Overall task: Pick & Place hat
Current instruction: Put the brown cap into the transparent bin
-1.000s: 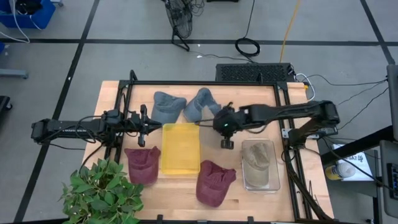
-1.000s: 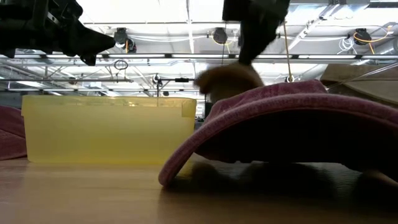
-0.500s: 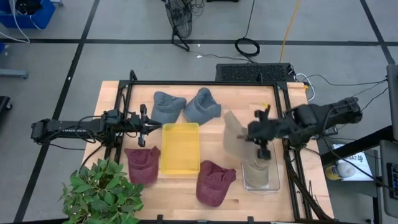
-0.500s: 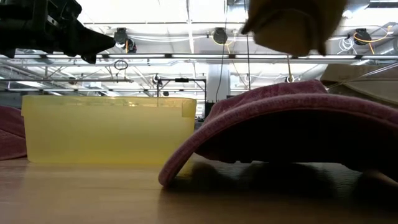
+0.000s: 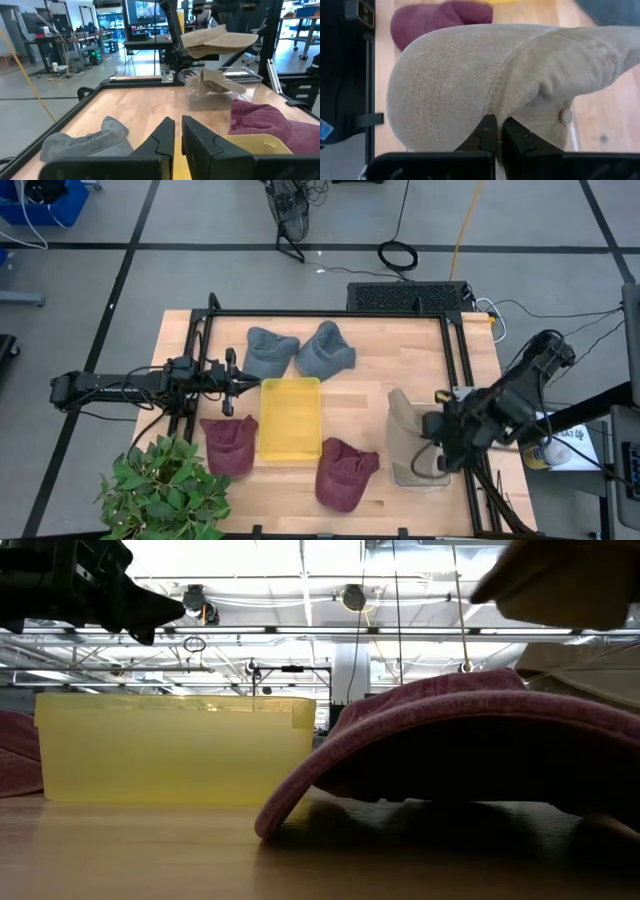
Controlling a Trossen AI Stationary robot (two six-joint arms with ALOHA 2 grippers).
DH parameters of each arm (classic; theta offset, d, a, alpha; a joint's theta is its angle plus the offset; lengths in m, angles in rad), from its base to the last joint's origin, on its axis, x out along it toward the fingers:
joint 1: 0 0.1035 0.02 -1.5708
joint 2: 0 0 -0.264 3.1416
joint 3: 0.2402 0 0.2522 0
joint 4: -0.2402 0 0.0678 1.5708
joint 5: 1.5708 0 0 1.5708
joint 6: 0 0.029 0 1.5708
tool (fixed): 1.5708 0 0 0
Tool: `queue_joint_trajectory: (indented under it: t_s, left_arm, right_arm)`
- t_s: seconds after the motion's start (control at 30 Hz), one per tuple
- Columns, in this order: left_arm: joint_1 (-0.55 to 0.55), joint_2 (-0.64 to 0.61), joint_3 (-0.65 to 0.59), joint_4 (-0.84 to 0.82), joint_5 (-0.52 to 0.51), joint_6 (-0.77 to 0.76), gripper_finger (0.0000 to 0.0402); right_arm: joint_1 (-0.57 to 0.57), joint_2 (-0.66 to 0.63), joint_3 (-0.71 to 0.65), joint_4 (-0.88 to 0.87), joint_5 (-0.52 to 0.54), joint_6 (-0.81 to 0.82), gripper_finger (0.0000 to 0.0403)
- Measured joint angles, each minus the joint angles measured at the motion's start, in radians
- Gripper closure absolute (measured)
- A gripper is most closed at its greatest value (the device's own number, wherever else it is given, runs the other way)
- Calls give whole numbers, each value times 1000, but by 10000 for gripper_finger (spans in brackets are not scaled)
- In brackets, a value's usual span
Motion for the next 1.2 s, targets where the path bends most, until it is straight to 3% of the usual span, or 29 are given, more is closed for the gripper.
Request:
queue_joint_trajectory:
  t_s: [0.17,0.7,0.83,1.2]
  left_arm:
    - [0,0,0,-7,1,-28,360]
    - [0,0,0,-6,0,-39,360]
    - [0,0,0,-6,1,-38,360]
    - [0,0,0,-5,0,-36,360]
  right_arm:
    - [70,28,-99,14,129,71,402]
    - [129,28,-500,309,44,231,403]
    - [129,29,-527,314,8,244,403]
    - [141,-34,-488,337,73,142,403]
